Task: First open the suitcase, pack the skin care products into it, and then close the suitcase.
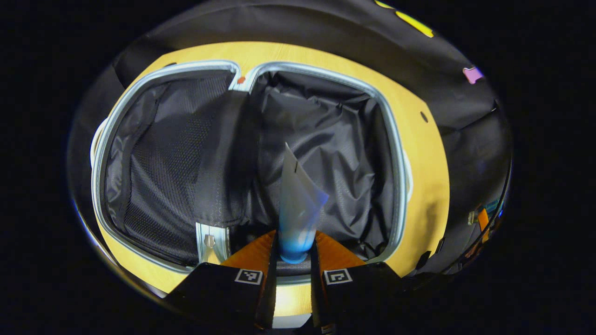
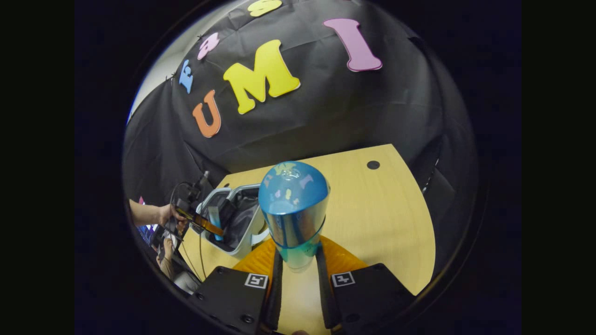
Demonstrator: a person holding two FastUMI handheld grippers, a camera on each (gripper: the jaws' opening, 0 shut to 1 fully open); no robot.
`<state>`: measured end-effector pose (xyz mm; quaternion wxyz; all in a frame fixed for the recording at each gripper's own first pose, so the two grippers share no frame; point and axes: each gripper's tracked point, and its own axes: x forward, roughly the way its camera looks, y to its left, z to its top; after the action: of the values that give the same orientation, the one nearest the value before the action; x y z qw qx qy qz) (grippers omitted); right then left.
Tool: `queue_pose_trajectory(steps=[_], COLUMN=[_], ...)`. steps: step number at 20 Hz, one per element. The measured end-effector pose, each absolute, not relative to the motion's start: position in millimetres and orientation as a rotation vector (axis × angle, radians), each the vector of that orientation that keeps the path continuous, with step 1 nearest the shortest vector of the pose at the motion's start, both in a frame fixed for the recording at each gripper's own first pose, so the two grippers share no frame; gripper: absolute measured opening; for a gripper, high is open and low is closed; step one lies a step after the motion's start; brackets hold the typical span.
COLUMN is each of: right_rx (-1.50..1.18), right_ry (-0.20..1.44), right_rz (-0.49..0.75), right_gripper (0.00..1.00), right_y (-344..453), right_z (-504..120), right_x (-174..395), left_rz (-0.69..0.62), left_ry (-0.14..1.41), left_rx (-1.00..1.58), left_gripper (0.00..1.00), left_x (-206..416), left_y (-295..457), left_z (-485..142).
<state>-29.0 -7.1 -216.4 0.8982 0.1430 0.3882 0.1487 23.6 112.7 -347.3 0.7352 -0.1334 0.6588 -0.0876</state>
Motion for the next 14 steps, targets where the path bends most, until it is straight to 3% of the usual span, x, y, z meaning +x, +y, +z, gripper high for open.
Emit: queue_pose_trajectory(steps=[14], right_rx=[0.333], right_ry=[0.773], right_rz=[0.241], right_gripper=[0.32], right_y=[-30.7], right_z=[-197.6], right_x=[-57.0], left_rz=[-0.095], left_ry=[1.735], left_rx=[-0.17], left_gripper=[0.34], left_x=[34.1], left_y=[121.2], left_z=[-383.5])
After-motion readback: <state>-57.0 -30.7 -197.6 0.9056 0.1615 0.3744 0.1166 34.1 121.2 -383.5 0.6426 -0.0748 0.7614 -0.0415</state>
